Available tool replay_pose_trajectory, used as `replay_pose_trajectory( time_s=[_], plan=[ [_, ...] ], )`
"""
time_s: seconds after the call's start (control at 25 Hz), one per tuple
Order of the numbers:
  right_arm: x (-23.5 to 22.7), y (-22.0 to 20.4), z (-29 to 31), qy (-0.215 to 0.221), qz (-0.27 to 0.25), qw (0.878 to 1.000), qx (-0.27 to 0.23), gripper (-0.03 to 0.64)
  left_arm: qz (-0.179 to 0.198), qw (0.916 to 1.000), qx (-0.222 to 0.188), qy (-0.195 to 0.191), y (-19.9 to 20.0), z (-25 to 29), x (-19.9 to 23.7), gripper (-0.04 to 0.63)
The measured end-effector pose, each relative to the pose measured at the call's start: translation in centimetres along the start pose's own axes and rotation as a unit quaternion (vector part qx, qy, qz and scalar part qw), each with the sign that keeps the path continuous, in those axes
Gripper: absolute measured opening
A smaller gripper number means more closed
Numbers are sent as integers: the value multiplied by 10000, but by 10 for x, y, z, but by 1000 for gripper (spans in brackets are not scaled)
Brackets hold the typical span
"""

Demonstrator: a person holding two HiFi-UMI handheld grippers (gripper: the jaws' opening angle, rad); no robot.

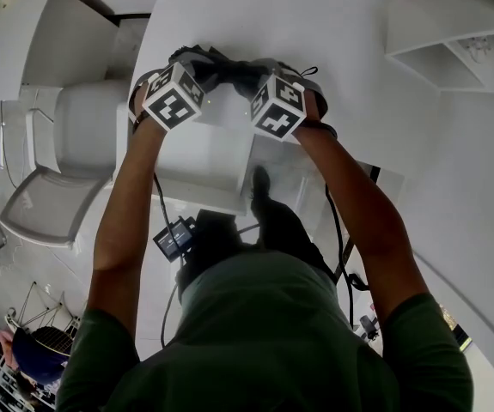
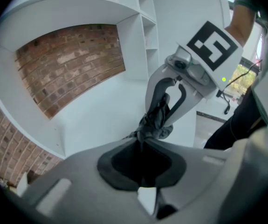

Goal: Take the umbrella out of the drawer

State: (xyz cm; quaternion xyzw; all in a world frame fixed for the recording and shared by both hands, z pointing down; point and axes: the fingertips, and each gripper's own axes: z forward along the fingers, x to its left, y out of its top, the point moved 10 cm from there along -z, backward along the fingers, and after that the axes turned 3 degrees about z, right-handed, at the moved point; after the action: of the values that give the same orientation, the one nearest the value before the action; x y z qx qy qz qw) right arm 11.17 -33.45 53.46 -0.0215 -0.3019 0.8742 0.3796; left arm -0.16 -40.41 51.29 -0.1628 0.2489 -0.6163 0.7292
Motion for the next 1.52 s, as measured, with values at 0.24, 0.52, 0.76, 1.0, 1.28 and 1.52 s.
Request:
replay_pose_trajectory(
  time_s=[0.24,0.52,0.76,1.0,1.28,1.52],
  plan=[
    [-20,-6,17,-111,-168,9995,249,149,-37,9999,120,82,7,21,14,18],
    [-40,-7,18,-315,-18,9992,262,89,75,9989,43,461,15,17,29,63],
    [-58,7,-9,-592,111,9982,-22,57,-6,9948,-260,989,26,-27,41,29],
    [-62,31,-53,-825,126,9952,-508,54,6,9891,-713,1290,50,-87,34,3],
    [-57,69,-131,-1069,343,9826,-1483,34,-113,9743,-1481,1691,78,-171,16,3],
    [-40,88,-207,-1019,726,9620,-2428,11,-254,9538,-2155,2080,95,-238,-8,3]
  ],
)
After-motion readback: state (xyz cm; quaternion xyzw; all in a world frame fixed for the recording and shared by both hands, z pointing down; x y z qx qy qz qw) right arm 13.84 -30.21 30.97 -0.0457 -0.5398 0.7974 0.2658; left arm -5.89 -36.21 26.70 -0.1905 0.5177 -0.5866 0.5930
